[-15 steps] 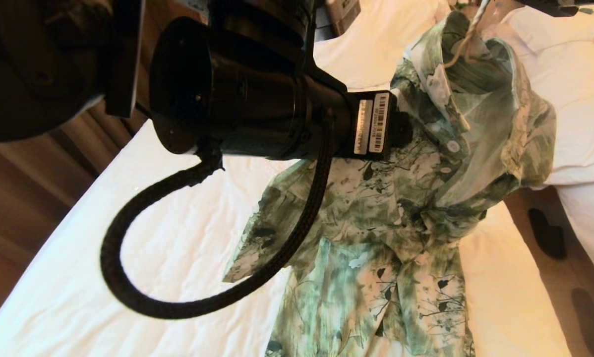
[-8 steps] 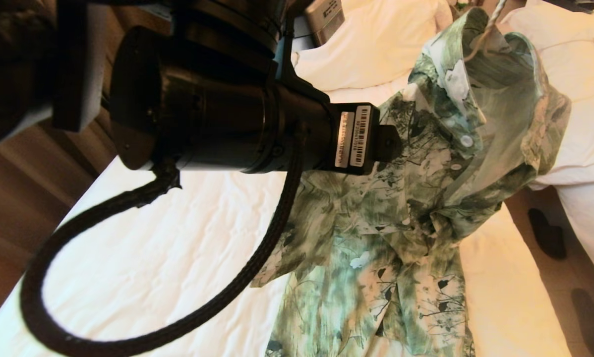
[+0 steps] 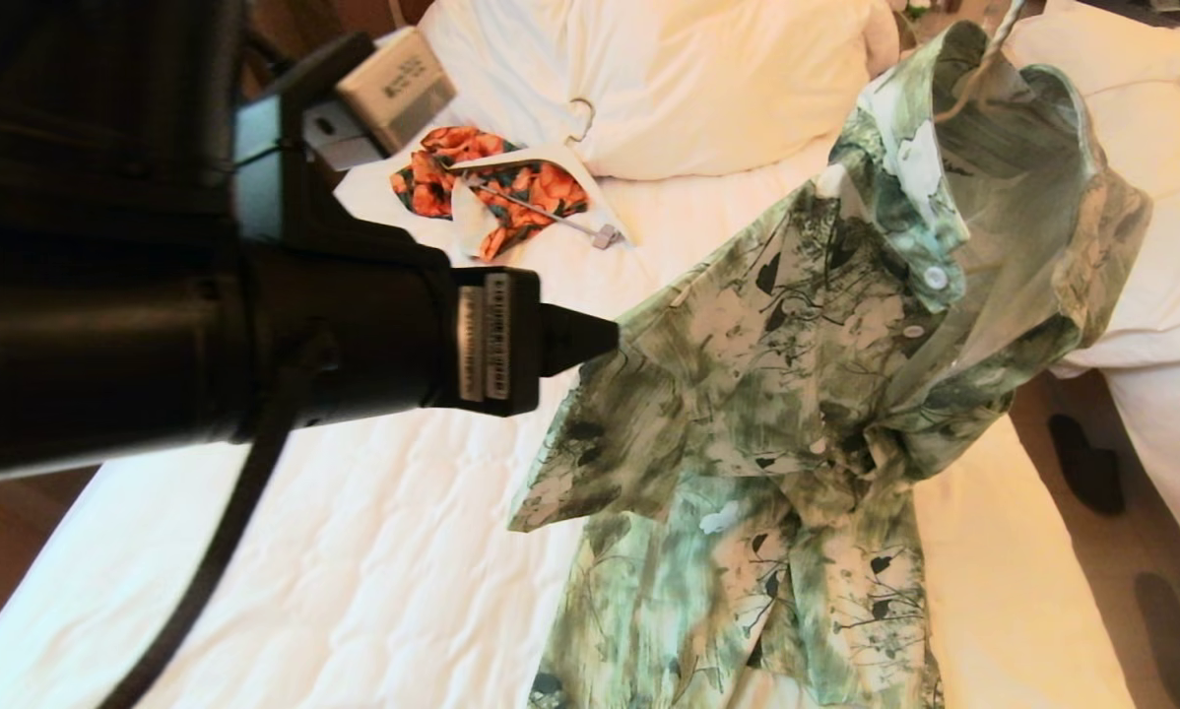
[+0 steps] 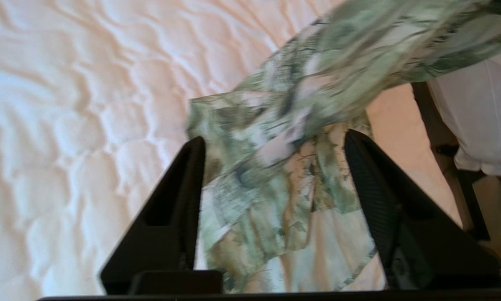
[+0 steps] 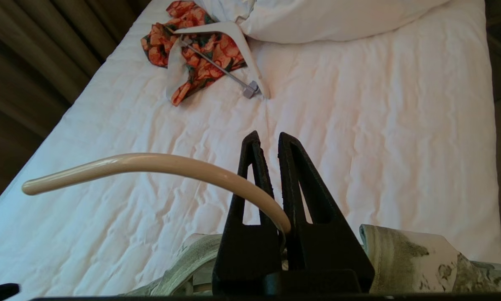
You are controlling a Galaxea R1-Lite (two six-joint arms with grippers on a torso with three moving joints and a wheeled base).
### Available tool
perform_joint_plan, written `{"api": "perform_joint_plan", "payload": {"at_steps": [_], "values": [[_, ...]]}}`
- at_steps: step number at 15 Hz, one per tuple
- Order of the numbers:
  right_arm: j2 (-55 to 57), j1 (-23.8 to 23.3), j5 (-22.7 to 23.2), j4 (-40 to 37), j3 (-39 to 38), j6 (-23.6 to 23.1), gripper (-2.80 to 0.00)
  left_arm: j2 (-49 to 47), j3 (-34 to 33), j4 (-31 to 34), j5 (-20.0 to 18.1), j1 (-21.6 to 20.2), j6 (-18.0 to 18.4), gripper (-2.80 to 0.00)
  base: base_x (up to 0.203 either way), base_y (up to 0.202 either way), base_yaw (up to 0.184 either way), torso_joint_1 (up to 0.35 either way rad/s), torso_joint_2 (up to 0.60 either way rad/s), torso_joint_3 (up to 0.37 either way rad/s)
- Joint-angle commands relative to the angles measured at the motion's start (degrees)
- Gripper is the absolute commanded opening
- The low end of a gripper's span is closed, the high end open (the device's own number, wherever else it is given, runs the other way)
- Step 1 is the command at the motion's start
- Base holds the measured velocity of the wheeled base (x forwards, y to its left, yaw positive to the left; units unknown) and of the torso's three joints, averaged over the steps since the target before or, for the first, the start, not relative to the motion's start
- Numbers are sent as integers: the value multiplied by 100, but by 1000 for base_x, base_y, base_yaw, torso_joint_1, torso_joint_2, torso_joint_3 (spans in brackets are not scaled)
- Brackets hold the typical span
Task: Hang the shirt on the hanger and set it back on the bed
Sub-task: Take the clothes hanger out of the clothes
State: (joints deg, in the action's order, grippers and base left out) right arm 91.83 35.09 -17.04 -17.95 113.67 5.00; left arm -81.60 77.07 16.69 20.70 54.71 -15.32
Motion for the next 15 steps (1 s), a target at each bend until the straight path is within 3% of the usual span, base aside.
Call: {"api": "perform_joint_plan", "payload": {"at_steps": [1, 5, 10, 15], "values": [[-16, -11, -10, 38, 6, -55, -280, 725, -424, -46, 12, -267, -22, -280, 0, 0, 0, 0, 0, 0], [-82, -11, -19, 485, 3, -366, -280, 2037, -1615, -106, -51, -1040, -92, -280, 0, 0, 0, 0, 0, 0], [-364, -89, -19, 672, 0, -610, -280, 3614, -2645, -36, -247, -2127, -141, -280, 0, 0, 0, 0, 0, 0], [-509, -86, -10, 1117, 0, -1316, -280, 4663, -3389, -149, -307, -3316, -163, -280, 0, 0, 0, 0, 0, 0]]}}
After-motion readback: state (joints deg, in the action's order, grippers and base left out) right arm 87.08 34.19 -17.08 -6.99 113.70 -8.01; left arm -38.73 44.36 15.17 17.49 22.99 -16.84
